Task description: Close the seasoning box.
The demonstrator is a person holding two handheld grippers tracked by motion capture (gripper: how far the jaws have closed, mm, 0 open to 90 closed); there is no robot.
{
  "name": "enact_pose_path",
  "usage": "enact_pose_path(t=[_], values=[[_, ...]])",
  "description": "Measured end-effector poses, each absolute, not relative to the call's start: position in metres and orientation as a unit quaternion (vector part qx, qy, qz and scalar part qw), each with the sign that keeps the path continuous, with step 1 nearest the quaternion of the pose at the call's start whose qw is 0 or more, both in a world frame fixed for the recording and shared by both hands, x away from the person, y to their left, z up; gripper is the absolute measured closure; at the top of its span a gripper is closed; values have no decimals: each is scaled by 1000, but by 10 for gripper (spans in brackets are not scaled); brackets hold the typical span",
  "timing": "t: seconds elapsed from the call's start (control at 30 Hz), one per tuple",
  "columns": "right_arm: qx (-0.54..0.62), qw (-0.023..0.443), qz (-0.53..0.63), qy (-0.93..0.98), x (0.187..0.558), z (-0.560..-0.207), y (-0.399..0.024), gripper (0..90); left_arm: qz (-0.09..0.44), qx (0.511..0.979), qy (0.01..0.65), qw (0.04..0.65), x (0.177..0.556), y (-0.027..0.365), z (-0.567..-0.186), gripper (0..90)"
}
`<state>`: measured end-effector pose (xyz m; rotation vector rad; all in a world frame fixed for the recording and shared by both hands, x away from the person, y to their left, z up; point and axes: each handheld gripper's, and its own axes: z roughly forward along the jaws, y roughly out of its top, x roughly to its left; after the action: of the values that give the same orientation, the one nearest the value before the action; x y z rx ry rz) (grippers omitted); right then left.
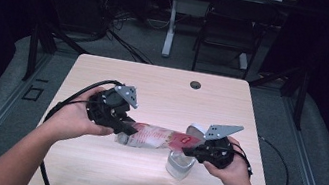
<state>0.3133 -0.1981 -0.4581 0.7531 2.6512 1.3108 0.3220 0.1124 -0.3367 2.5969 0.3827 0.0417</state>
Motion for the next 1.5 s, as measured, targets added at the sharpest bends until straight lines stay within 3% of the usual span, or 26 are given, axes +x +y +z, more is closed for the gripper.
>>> enact_pose_path(t=[1.5], values=[[249, 38, 424, 870, 315, -463, -199, 871, 21, 960, 125, 248, 322, 95, -324, 778]])
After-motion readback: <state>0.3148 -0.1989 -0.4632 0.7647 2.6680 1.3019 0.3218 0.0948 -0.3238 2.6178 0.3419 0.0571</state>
